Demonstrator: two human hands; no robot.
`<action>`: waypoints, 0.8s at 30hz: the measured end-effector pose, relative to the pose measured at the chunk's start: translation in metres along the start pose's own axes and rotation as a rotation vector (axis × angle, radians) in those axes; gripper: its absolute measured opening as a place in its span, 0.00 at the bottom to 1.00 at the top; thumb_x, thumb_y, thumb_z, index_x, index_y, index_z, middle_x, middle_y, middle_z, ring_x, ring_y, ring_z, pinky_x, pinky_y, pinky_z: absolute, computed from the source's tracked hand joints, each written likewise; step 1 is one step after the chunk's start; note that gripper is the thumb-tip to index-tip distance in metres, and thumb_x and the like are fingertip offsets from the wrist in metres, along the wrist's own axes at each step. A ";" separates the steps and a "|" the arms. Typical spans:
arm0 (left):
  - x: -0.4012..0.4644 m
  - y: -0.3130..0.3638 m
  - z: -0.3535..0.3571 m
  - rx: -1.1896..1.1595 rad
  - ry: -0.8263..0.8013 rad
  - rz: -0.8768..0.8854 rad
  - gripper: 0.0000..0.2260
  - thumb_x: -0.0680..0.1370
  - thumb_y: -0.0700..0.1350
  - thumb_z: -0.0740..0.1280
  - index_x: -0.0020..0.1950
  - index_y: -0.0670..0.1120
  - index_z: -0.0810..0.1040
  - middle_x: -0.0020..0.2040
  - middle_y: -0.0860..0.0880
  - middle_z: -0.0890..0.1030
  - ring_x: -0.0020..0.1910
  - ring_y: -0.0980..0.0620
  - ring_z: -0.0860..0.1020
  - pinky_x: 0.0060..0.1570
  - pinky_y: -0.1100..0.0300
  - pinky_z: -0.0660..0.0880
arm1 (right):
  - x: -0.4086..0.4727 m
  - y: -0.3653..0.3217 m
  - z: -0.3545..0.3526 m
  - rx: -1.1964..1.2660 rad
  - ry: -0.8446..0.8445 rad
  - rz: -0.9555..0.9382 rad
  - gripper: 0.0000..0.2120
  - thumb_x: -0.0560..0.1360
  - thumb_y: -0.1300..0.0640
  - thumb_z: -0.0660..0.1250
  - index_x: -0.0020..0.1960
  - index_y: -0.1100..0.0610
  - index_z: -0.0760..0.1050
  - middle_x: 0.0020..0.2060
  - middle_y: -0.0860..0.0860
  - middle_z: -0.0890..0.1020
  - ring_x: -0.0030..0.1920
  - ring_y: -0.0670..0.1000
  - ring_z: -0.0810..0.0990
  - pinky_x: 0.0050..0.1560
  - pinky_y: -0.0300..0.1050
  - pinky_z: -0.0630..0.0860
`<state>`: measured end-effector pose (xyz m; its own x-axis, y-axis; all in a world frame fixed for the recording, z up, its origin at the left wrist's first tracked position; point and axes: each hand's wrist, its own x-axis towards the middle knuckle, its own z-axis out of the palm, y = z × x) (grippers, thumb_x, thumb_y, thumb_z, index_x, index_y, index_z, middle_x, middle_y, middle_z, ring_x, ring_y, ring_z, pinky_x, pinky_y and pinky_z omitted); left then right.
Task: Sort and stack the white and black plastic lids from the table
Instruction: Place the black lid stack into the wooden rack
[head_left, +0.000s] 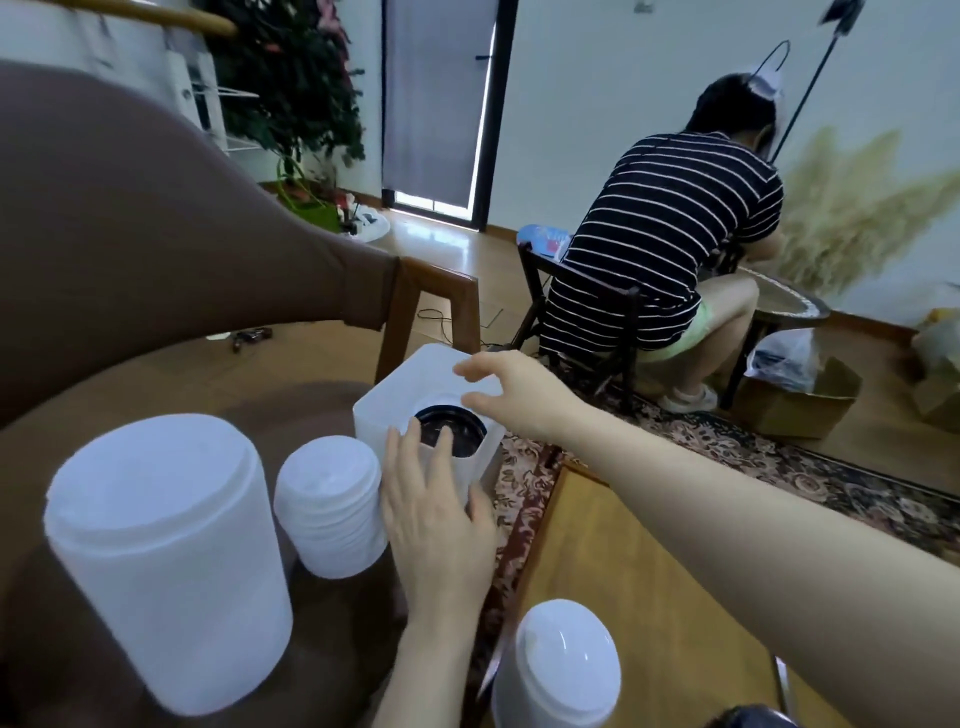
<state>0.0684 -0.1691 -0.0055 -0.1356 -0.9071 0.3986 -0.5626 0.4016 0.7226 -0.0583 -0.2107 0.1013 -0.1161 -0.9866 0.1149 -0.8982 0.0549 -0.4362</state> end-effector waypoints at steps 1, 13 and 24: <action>0.002 -0.001 -0.001 -0.028 0.002 -0.009 0.23 0.78 0.40 0.68 0.73 0.46 0.72 0.80 0.46 0.61 0.81 0.47 0.52 0.74 0.44 0.58 | 0.013 0.001 0.007 -0.074 -0.064 -0.002 0.20 0.78 0.54 0.66 0.70 0.52 0.73 0.65 0.50 0.78 0.66 0.50 0.74 0.67 0.50 0.70; 0.002 -0.004 0.009 -0.085 0.074 0.024 0.19 0.76 0.39 0.70 0.67 0.47 0.76 0.78 0.44 0.64 0.80 0.45 0.54 0.71 0.42 0.63 | 0.058 0.005 0.043 -0.505 -0.119 -0.012 0.10 0.78 0.58 0.64 0.56 0.47 0.78 0.56 0.46 0.81 0.62 0.53 0.74 0.61 0.50 0.64; -0.001 0.008 -0.006 -0.212 0.206 0.149 0.18 0.80 0.45 0.58 0.68 0.43 0.76 0.74 0.43 0.70 0.77 0.46 0.63 0.74 0.61 0.59 | -0.002 0.009 -0.016 0.162 0.532 0.044 0.00 0.77 0.60 0.65 0.47 0.57 0.74 0.41 0.50 0.81 0.41 0.51 0.79 0.46 0.53 0.78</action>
<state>0.0685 -0.1643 0.0036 -0.0242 -0.8004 0.5990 -0.3633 0.5653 0.7406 -0.0727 -0.2054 0.1114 -0.3880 -0.7677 0.5100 -0.8159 0.0287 -0.5775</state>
